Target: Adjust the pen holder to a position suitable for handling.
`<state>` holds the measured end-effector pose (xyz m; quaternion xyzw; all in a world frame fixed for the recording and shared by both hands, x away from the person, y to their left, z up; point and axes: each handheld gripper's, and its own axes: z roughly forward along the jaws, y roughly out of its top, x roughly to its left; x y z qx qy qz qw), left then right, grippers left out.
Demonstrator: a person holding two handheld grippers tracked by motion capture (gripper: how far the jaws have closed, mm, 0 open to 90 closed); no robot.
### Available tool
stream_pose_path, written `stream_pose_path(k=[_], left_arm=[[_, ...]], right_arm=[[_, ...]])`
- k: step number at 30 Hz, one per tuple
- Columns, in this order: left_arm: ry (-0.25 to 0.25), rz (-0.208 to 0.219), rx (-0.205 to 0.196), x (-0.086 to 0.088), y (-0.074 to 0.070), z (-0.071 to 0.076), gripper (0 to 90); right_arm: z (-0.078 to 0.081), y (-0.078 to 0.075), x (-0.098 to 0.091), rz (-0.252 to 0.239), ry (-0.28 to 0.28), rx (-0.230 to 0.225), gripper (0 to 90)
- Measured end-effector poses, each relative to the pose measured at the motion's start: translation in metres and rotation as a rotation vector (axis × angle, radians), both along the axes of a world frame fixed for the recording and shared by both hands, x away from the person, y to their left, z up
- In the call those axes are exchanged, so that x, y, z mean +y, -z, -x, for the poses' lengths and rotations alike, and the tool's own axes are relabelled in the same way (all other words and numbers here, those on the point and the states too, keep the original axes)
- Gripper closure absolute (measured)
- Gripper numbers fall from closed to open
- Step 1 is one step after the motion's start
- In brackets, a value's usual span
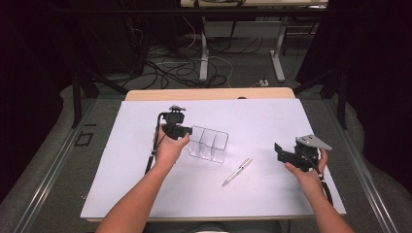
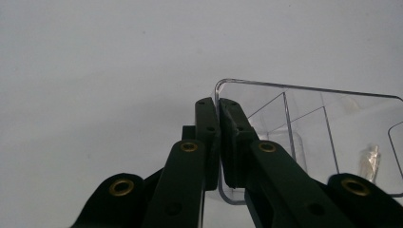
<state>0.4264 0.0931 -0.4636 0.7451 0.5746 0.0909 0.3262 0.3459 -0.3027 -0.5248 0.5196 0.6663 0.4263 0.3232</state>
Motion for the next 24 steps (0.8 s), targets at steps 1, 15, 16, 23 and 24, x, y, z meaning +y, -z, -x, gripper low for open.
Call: stream_pose_path(k=[1, 15, 16, 23, 24], left_arm=[[0.0, 0.003, 0.002, 0.0, 0.0, 0.0, 87.6], [0.015, 0.077, 0.005, 0.008, 0.005, 0.002, 85.6], [0.019, 0.078, 0.008, 0.009, 0.004, 0.002, 85.4], [0.059, 0.104, -0.04, 0.017, 0.005, 0.004, 78.1], [0.064, 0.103, -0.049, 0.019, 0.005, 0.005, 76.7]], right_arm=[[0.0, 0.0, 0.0, -0.003, 0.001, -0.001, 14.8], [0.004, -0.012, 0.013, 0.035, -0.062, -0.026, 29.1], [0.005, -0.013, 0.016, 0.044, -0.076, -0.031, 31.7], [0.014, -0.024, 0.048, 0.067, -0.201, -0.016, 58.2], [0.015, -0.026, 0.052, 0.068, -0.213, -0.023, 61.0]])
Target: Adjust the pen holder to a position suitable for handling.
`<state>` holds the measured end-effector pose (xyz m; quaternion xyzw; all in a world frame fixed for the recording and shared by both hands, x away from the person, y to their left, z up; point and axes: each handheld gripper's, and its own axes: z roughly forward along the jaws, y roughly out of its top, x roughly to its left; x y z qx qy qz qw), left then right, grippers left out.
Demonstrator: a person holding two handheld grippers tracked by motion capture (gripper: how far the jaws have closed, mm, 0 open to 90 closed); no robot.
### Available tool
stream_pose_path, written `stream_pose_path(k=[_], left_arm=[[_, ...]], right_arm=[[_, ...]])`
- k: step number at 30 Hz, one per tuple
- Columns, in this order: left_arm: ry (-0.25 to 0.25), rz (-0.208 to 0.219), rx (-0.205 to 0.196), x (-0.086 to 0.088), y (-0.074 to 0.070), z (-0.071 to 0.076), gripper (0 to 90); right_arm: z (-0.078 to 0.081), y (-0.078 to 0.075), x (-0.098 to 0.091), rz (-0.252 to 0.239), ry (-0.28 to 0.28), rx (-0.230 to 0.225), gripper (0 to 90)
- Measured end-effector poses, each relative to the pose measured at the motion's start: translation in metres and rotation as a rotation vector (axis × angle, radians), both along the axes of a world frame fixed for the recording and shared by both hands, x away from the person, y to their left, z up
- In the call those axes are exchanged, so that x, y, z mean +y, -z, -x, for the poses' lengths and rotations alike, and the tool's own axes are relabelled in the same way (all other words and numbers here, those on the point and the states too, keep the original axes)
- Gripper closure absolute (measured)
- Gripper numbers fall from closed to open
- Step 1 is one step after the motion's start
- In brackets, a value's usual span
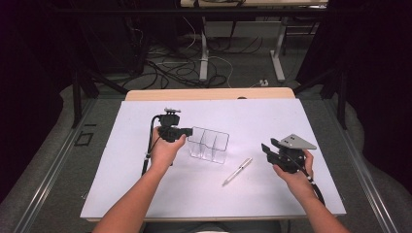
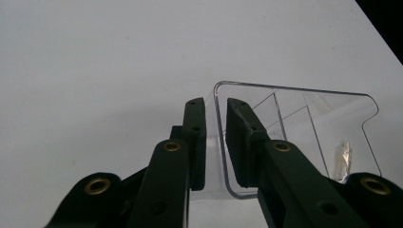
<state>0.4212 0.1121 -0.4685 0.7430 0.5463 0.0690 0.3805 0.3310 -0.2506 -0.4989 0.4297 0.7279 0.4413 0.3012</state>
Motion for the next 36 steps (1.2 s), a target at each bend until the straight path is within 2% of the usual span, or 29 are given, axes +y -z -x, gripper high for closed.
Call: stream_pose_path(k=[3, 5, 8, 11, 13, 15, 17, 18, 22, 25, 27, 31, 32, 36], left_arm=[[0.011, 0.017, -0.032, 0.006, 0.0, 0.003, 72.4], [0.019, 0.018, -0.048, 0.009, 0.0, 0.005, 68.4], [0.03, 0.021, -0.094, 0.016, -0.001, 0.008, 62.1], [0.022, 0.03, -0.133, 0.021, -0.002, 0.011, 55.8], [0.016, 0.017, -0.149, 0.025, -0.002, 0.013, 52.2], [0.001, 0.026, -0.18, 0.028, -0.002, 0.015, 47.3], [-0.014, 0.014, -0.208, 0.03, -0.002, 0.017, 43.0], [-0.019, 0.008, -0.22, 0.032, -0.002, 0.018, 41.5], [-0.027, -0.044, -0.267, 0.041, -0.003, 0.022, 34.4], [-0.034, -0.064, -0.298, 0.047, -0.004, 0.026, 33.3], [-0.045, -0.084, -0.317, 0.05, -0.004, 0.029, 31.6], [-0.05, -0.091, -0.316, 0.058, -0.001, 0.032, 29.5], [-0.052, -0.073, -0.3, 0.06, 0.001, 0.033, 29.1], [-0.05, -0.046, -0.294, 0.064, 0.008, 0.037, 23.8]], right_arm=[[0.002, -0.005, 0.011, -0.022, -0.055, 0.011, 66.9], [0.004, -0.007, 0.019, -0.027, -0.09, 0.031, 67.6], [0.005, -0.007, 0.032, -0.031, -0.136, 0.074, 73.8], [0.003, -0.005, 0.043, -0.049, -0.189, 0.111, 79.3], [0.001, -0.002, 0.049, -0.069, -0.207, 0.115, 81.8], [0.0, 0.001, 0.056, -0.053, -0.218, 0.12, 84.1], [-0.001, 0.002, 0.061, -0.037, -0.23, 0.139, 86.1], [-0.002, 0.005, 0.064, -0.044, -0.232, 0.123, 87.2], [-0.002, 0.01, 0.072, -0.029, -0.251, 0.15, 89.5], [-0.002, 0.013, 0.076, -0.014, -0.275, 0.193, 90.0], [-0.002, 0.016, 0.08, -0.019, -0.288, 0.19, 90.0], [-0.003, 0.022, 0.087, -0.009, -0.314, 0.203, 90.0], [-0.003, 0.023, 0.088, -0.008, -0.318, 0.208, 90.0], [-0.004, 0.031, 0.091, 0.003, -0.338, 0.234, 90.0]])
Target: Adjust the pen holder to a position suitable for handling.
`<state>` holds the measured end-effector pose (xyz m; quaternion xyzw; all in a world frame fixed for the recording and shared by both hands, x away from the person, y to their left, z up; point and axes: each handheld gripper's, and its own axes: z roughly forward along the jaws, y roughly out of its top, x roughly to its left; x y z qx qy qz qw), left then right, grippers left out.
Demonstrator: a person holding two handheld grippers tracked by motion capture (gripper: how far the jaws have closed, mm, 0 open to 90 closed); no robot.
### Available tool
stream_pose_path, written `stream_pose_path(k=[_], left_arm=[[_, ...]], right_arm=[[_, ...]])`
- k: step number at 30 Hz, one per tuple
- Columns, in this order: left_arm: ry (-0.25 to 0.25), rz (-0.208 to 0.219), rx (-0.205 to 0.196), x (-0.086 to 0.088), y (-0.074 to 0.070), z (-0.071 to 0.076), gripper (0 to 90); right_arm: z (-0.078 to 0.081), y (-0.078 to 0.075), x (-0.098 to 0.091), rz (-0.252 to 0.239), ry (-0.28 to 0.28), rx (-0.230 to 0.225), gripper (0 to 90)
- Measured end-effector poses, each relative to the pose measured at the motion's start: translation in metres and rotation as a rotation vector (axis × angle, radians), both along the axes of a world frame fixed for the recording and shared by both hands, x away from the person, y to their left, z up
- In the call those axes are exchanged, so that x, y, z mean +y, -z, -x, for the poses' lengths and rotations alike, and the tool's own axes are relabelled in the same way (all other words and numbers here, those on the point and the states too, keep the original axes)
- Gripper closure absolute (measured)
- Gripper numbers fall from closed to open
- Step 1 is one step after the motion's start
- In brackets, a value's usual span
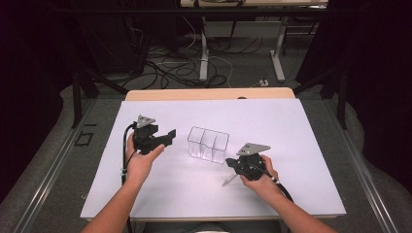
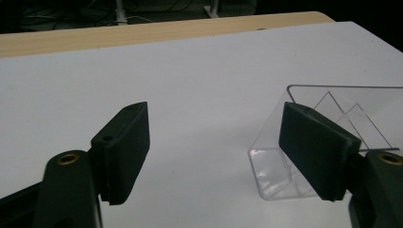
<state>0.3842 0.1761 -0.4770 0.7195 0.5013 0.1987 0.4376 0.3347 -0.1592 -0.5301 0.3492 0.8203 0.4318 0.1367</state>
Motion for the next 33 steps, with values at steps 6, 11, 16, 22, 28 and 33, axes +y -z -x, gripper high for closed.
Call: stream_pose_path(k=[6, 11, 16, 22, 28, 33], left_arm=[[0.011, 0.019, -0.007, 0.004, 0.012, 0.004, 15.6], [-0.003, -0.001, -0.003, 0.006, 0.017, 0.004, 6.5], [-0.011, -0.021, 0.002, 0.007, 0.019, 0.004, 3.2], [-0.01, -0.003, 0.001, 0.01, 0.022, 0.004, 0.2], [-0.012, -0.003, -0.009, 0.012, 0.022, 0.004, 0.2], [-0.011, 0.001, -0.013, 0.012, 0.022, 0.005, 0.3]], right_arm=[[-0.004, 0.011, 0.008, 0.025, -0.028, 0.021, 90.0], [-0.01, 0.017, 0.017, 0.055, -0.046, 0.01, 90.0], [-0.016, 0.022, 0.021, 0.071, -0.034, 0.004, 90.0], [-0.021, 0.023, 0.021, 0.099, -0.046, 0.02, 90.0], [-0.026, 0.025, 0.021, 0.104, -0.019, 0.03, 90.0], [-0.033, 0.025, 0.019, 0.106, -0.001, 0.028, 90.0]])
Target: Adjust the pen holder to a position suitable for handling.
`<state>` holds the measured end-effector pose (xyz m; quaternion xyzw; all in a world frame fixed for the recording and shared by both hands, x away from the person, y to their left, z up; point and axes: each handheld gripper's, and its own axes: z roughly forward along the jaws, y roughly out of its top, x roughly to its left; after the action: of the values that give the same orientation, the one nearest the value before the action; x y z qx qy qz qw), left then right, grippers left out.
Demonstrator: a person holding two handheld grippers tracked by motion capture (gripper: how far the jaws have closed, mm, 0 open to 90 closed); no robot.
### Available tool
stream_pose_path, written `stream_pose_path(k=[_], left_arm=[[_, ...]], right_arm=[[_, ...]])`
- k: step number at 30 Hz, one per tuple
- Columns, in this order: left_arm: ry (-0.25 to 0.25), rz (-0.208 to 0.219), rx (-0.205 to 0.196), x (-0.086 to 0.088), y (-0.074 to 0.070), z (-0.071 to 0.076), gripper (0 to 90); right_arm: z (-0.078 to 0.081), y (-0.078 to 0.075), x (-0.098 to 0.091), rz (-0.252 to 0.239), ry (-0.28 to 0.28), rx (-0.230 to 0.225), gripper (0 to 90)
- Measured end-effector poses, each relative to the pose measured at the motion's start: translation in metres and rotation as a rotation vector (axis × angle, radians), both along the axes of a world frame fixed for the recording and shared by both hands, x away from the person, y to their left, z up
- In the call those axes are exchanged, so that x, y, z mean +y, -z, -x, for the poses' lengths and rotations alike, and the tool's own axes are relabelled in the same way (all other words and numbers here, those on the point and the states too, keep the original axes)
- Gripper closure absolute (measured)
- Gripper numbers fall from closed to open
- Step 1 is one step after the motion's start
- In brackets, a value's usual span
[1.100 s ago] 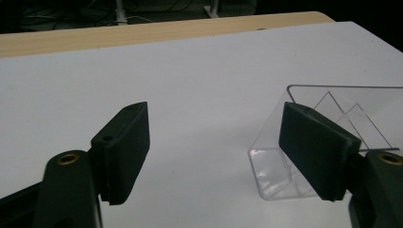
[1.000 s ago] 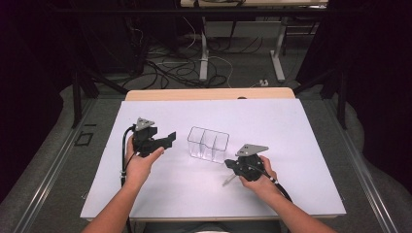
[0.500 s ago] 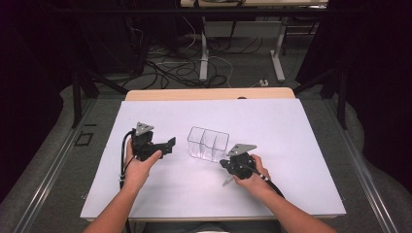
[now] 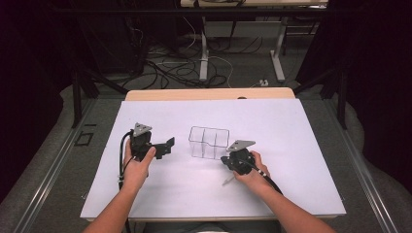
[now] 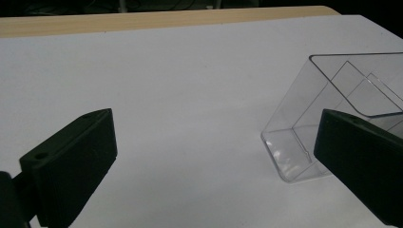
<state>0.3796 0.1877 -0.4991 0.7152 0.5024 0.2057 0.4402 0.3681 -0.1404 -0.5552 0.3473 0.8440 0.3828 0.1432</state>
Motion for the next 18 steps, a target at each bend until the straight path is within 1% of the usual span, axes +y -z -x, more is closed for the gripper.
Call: stream_pose_path(k=[1, 2, 5, 6, 7, 11, 12, 13, 14, 15, 17, 18], left_arm=[[-0.001, -0.002, 0.0, 0.0, 0.0, 0.0, 0.3], [-0.004, -0.005, 0.0, 0.0, 0.0, 0.0, 0.3], [-0.008, 0.0, 0.001, 0.0, 0.001, 0.0, 0.5], [-0.008, 0.001, 0.002, 0.0, 0.001, 0.0, 0.5], [-0.008, 0.001, 0.002, 0.0, 0.001, 0.0, 0.6], [-0.007, 0.0, 0.0, 0.0, 0.002, 0.0, 0.6], [-0.005, -0.002, 0.0, 0.0, 0.002, 0.0, 0.6], [-0.005, -0.003, 0.002, 0.0, 0.002, 0.0, 0.6], [-0.005, -0.003, 0.002, 0.0, 0.002, 0.0, 0.6], [-0.006, -0.003, 0.002, 0.0, 0.002, 0.0, 0.7], [-0.006, -0.004, 0.002, 0.0, 0.002, 0.0, 0.7], [-0.006, -0.002, 0.001, 0.0, 0.002, 0.0, 0.7]], right_arm=[[-0.001, 0.0, 0.0, 0.0, 0.008, 0.004, 90.0], [-0.003, 0.001, -0.001, -0.009, 0.017, -0.006, 90.0], [-0.008, 0.001, -0.004, -0.018, 0.033, 0.008, 90.0], [-0.009, 0.002, -0.004, -0.025, 0.037, -0.003, 90.0], [-0.009, 0.002, -0.004, -0.033, 0.043, 0.006, 90.0], [-0.012, 0.003, -0.006, -0.031, 0.044, -0.007, 90.0], [-0.012, 0.003, -0.006, -0.032, 0.054, -0.001, 90.0], [-0.012, 0.003, -0.006, -0.036, 0.049, 0.003, 90.0], [-0.012, 0.003, -0.006, -0.038, 0.06, 0.015, 90.0], [-0.013, 0.003, -0.007, -0.04, 0.063, 0.009, 90.0], [-0.013, 0.003, -0.007, -0.04, 0.06, 0.007, 90.0], [-0.013, 0.002, -0.008, -0.029, 0.053, 0.02, 90.0]])
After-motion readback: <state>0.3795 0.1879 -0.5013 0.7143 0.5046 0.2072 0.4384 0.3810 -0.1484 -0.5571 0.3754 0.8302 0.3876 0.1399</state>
